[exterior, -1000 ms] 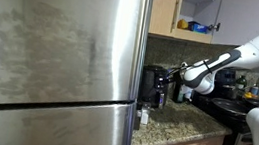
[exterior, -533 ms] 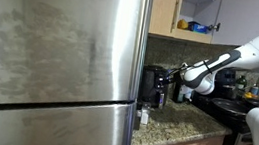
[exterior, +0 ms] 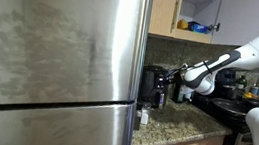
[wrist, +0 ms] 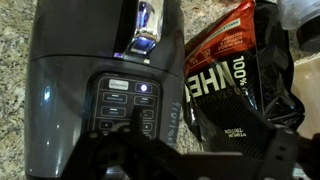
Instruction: Turn off the air fryer
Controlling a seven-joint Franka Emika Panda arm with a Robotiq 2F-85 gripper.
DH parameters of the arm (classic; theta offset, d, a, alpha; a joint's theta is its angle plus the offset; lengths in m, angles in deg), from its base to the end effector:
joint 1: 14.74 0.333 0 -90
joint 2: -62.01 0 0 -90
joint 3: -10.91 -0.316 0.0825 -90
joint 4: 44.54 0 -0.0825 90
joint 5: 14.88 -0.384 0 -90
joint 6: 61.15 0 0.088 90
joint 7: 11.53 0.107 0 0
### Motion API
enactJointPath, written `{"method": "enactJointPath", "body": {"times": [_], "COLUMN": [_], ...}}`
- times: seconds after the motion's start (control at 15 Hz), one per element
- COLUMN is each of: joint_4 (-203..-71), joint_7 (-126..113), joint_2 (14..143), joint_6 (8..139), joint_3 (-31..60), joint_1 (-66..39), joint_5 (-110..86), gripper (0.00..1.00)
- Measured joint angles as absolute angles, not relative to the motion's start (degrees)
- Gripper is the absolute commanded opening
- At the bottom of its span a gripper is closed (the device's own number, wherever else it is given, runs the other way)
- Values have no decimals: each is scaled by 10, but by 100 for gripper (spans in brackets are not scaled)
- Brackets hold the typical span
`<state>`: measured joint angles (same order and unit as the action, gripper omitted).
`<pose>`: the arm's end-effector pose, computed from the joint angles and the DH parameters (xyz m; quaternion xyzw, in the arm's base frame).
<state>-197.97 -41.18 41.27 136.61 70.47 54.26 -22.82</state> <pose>0.4567 0.0490 0.4058 -0.8654 -0.1737 -0.4641 0.0746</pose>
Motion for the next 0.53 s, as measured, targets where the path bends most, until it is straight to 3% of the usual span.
{"method": "enactJointPath", "body": {"times": [0.4, 0.53], "joint_4": [-1965, -1964], "joint_7": [-410, -410], "joint_2": [423, 422], "joint_6": [1325, 1326], "joint_3": [810, 805], "joint_1": [621, 619], "joint_5": [-228, -228], "gripper": [100, 100]}}
